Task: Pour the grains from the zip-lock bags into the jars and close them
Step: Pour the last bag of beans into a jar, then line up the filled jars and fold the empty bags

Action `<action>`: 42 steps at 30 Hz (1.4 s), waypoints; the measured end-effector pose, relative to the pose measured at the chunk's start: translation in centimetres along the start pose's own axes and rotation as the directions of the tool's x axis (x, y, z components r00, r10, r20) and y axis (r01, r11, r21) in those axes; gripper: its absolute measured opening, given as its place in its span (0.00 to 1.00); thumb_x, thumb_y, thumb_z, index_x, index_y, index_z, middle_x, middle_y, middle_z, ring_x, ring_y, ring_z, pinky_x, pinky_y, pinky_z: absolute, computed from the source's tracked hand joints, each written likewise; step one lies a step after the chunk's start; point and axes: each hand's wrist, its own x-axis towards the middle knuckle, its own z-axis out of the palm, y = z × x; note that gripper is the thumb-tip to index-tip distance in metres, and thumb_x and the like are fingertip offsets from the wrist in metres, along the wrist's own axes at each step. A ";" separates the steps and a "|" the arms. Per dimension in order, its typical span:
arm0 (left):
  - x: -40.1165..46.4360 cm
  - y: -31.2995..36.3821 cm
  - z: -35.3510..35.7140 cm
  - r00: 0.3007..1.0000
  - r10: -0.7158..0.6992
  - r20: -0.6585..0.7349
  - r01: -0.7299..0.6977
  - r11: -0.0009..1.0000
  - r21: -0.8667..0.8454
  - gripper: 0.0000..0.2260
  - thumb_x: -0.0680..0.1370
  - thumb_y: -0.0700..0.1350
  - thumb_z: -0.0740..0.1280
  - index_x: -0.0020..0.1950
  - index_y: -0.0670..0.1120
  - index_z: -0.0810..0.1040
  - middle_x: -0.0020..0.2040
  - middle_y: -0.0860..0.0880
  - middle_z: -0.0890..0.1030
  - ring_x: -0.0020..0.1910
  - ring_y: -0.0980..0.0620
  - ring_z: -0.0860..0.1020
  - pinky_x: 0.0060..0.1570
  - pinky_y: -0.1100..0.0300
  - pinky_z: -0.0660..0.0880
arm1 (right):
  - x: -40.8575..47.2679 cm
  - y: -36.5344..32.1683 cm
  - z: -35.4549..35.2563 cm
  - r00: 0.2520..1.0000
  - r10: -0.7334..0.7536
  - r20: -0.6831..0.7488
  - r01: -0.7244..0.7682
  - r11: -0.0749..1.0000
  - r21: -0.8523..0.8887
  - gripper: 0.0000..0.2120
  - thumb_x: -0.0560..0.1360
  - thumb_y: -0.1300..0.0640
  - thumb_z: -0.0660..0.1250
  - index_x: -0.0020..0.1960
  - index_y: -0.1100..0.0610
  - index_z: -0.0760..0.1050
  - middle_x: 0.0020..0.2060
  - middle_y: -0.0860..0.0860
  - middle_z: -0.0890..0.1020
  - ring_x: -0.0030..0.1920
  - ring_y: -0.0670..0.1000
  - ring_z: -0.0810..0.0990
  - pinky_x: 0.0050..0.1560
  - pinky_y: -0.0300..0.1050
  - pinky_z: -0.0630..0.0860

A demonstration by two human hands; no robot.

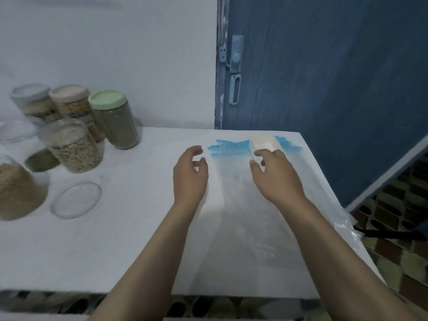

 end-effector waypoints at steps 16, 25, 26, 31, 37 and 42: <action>0.6 -7.9 -31.2 0.868 0.348 -0.354 -0.254 0.924 0.286 0.11 0.78 0.38 0.62 0.56 0.49 0.77 0.55 0.59 0.75 0.60 0.59 0.69 0.62 0.51 0.70 | -6.7 -26.3 16.0 0.898 -0.404 0.174 0.352 0.897 0.268 0.19 0.80 0.49 0.62 0.71 0.45 0.67 0.65 0.49 0.67 0.66 0.53 0.64 0.56 0.43 0.63; 6.3 -15.7 -39.9 0.989 0.042 -0.145 -0.026 0.994 0.106 0.16 0.79 0.54 0.56 0.66 0.56 0.70 0.73 0.52 0.63 0.74 0.56 0.58 0.74 0.54 0.57 | -6.5 -33.9 27.4 0.887 -0.069 0.457 0.229 0.924 -0.305 0.33 0.73 0.29 0.61 0.74 0.35 0.56 0.75 0.55 0.56 0.71 0.66 0.57 0.67 0.63 0.59; 6.6 -15.9 -40.2 0.993 0.018 -0.118 -0.011 0.998 0.059 0.14 0.80 0.54 0.56 0.65 0.57 0.69 0.72 0.52 0.64 0.73 0.58 0.61 0.72 0.58 0.59 | -7.0 -34.3 26.8 0.920 -0.100 0.378 0.199 0.952 -0.232 0.30 0.73 0.32 0.62 0.72 0.36 0.59 0.73 0.54 0.59 0.69 0.64 0.60 0.65 0.61 0.62; 7.5 -16.9 -41.2 0.992 -0.129 -0.012 0.122 0.963 -0.239 0.09 0.85 0.50 0.55 0.64 0.58 0.69 0.61 0.58 0.74 0.58 0.68 0.73 0.55 0.72 0.69 | -11.0 -39.1 22.8 0.829 -0.412 -0.379 0.551 0.717 0.427 0.26 0.69 0.42 0.73 0.58 0.49 0.63 0.60 0.53 0.65 0.63 0.50 0.67 0.63 0.41 0.67; 9.2 -17.9 -43.0 0.982 -0.185 0.037 0.184 0.897 -0.403 0.15 0.85 0.53 0.48 0.66 0.53 0.69 0.59 0.48 0.81 0.58 0.55 0.79 0.54 0.62 0.73 | -9.5 -41.8 25.1 0.879 -0.374 -0.295 0.459 0.496 0.737 0.31 0.64 0.34 0.75 0.56 0.43 0.60 0.62 0.54 0.71 0.67 0.51 0.71 0.67 0.50 0.71; 9.7 -19.6 -44.7 0.964 -0.125 0.237 0.211 0.899 -0.383 0.16 0.84 0.54 0.56 0.71 0.54 0.65 0.61 0.58 0.80 0.61 0.60 0.77 0.62 0.59 0.72 | -8.6 -39.3 29.3 0.877 -0.476 -0.067 0.408 0.662 0.629 0.28 0.67 0.42 0.78 0.61 0.45 0.68 0.62 0.46 0.72 0.65 0.36 0.69 0.59 0.27 0.66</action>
